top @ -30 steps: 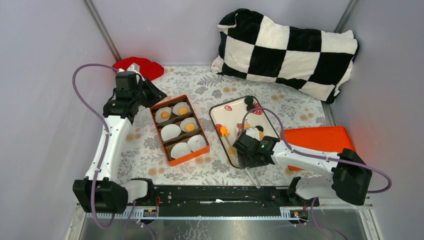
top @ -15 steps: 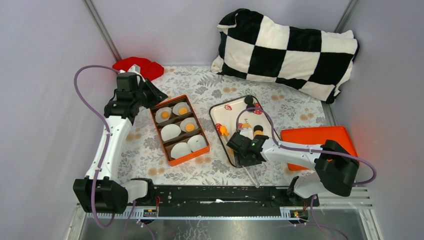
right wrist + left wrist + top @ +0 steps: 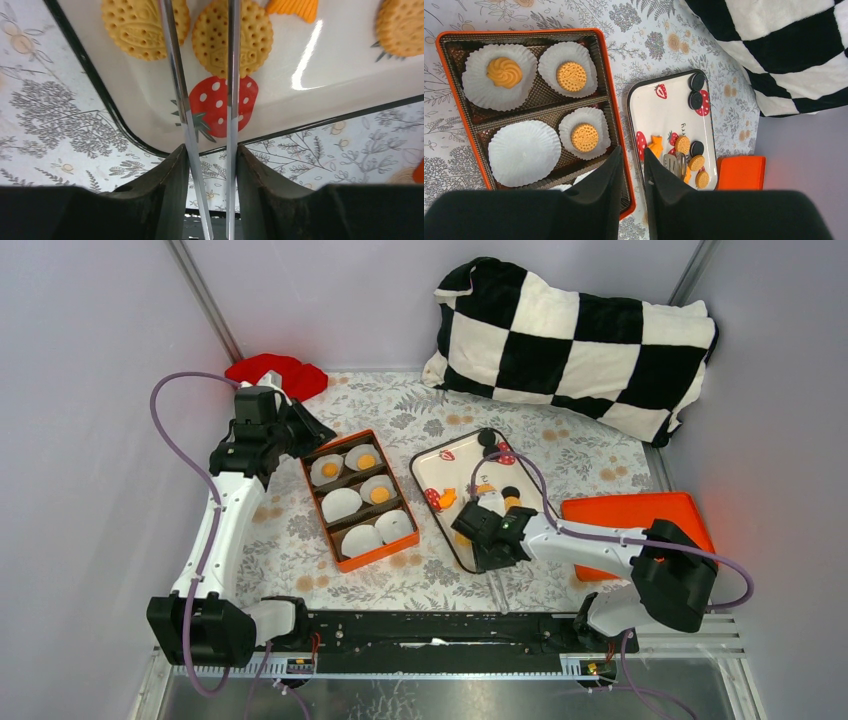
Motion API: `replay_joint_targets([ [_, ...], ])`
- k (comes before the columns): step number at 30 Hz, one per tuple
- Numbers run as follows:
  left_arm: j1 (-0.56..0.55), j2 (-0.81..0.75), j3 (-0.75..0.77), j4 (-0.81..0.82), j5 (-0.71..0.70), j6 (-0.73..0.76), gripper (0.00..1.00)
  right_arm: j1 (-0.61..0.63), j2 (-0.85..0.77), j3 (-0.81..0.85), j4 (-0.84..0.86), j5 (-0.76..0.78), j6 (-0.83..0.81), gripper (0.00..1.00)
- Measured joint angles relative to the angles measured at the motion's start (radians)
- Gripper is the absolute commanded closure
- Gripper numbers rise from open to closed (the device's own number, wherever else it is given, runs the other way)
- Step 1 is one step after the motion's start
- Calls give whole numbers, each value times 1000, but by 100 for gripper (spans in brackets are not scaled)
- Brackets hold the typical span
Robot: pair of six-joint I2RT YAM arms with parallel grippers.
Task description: Pack the cookies
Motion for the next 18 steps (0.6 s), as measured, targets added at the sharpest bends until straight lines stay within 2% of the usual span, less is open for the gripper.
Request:
replay_joint_targets([
  [3,0,0,0,0,0,0,74,0,-4,65,-56,25,-21,58],
  [8,0,0,0,0,0,0,73,0,-68,265,-128,92,-68,54],
  [13,0,0,17,1,17,0,74,-1,-89,360,-143,154,-96,52],
  [18,0,0,25,8,31,0,74,-2,-58,372,-170,200,-106,53],
])
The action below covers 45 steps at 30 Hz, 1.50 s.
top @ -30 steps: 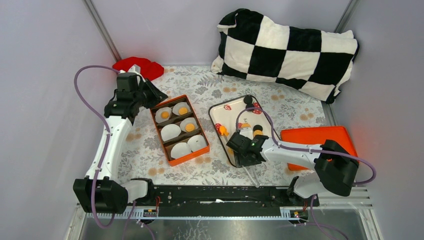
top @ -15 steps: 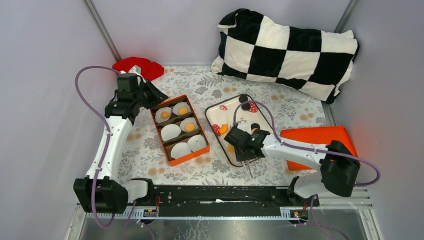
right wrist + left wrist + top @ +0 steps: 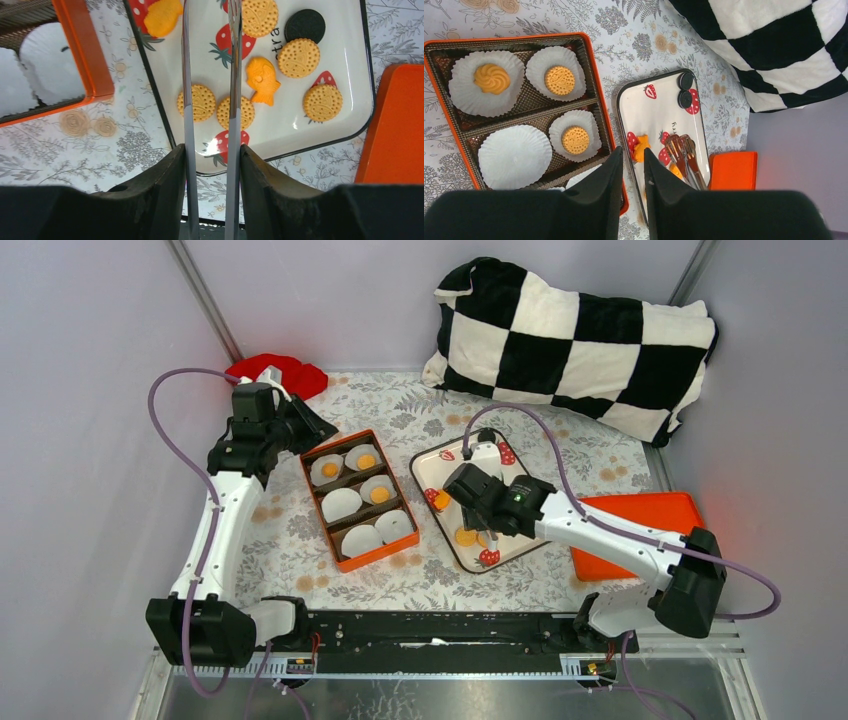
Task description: Pack the cookies
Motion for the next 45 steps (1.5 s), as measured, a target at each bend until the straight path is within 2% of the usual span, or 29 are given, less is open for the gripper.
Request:
replay_joint_targets([
  [9,0,0,0,0,2,0,74,-2,11,-9,-66,39,22,53],
  [20,0,0,0,1,7,-3,74,-3,-63,-117,-105,36,74,53],
  [32,0,0,0,1,9,-4,74,-4,-60,-158,-74,27,90,51],
  [38,0,0,0,2,8,-4,74,-19,7,-146,-31,27,89,52],
  [41,0,0,0,2,9,-4,74,-40,34,-146,-11,26,88,63],
  [44,0,0,-4,3,9,-4,74,-57,42,-146,2,26,81,86],
  [45,0,0,-4,3,9,-4,74,-60,43,-146,6,27,77,88],
])
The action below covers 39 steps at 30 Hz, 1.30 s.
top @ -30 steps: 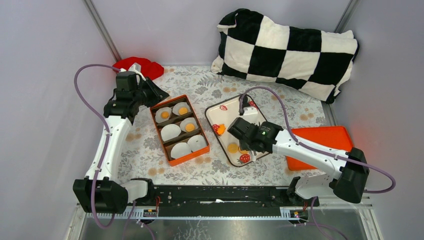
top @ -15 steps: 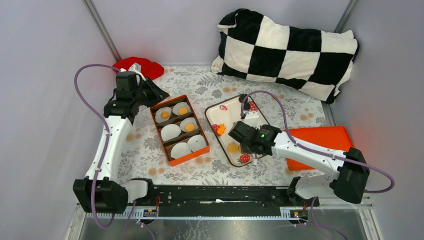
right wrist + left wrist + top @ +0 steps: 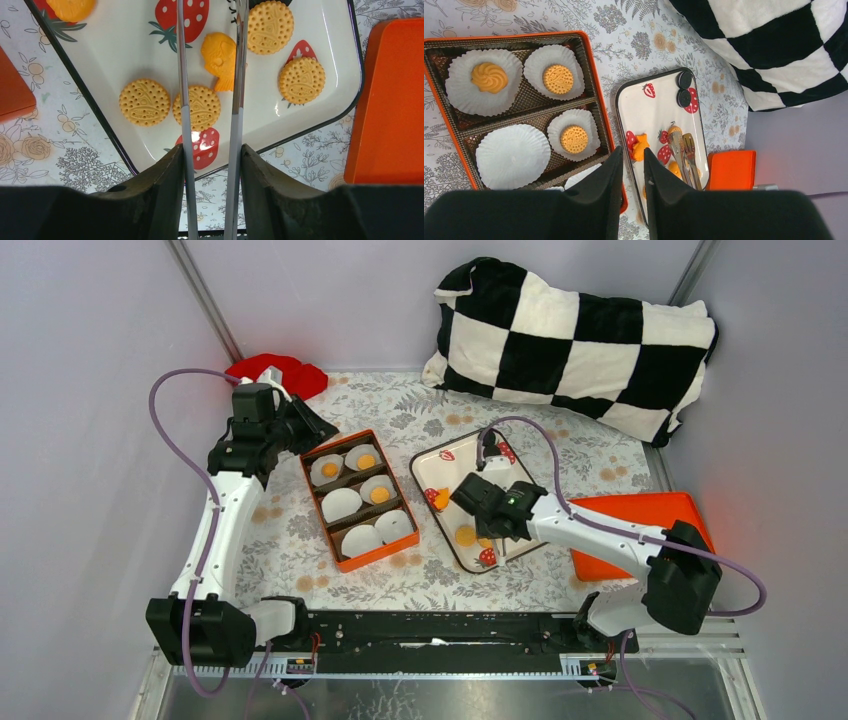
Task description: Pack the cookies
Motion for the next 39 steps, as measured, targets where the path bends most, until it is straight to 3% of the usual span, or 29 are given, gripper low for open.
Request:
replay_joint_targets([
  [7,0,0,2,-4,-19,0,75,-1,42,97,3,-4,-64,100],
  [18,67,47,26,-22,-35,0,77,137,100,401,11,-26,-181,100],
  [26,95,52,26,-23,-54,5,76,236,295,555,40,-142,-262,100],
  [39,138,84,30,-29,-74,33,76,251,547,770,60,-254,-369,100],
])
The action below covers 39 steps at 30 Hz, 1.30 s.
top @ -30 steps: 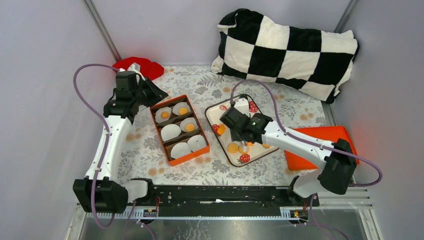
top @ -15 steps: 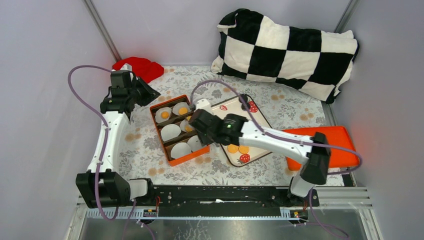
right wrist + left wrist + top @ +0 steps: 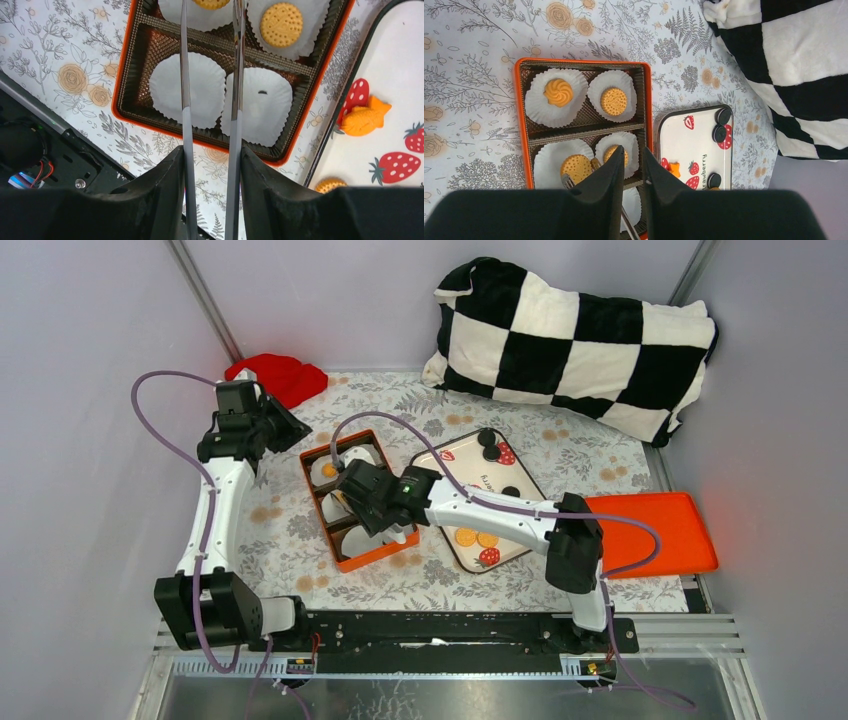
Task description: Pack the cookies
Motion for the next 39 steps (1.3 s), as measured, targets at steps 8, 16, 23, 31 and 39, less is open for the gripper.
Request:
replay_joint_targets([
  [8,6,2,0,0,5,10,76,0,42,24,13,-6,-22,68],
  [16,6,2,0,0,24,11,76,0,69,25,18,-7,-19,60],
  [23,6,0,0,0,34,11,75,0,60,-4,49,-6,-11,51],
  [31,6,-19,0,0,39,11,74,0,-2,-6,61,2,-10,46],
  [39,6,-36,0,0,59,10,74,0,-63,-23,62,54,1,50],
])
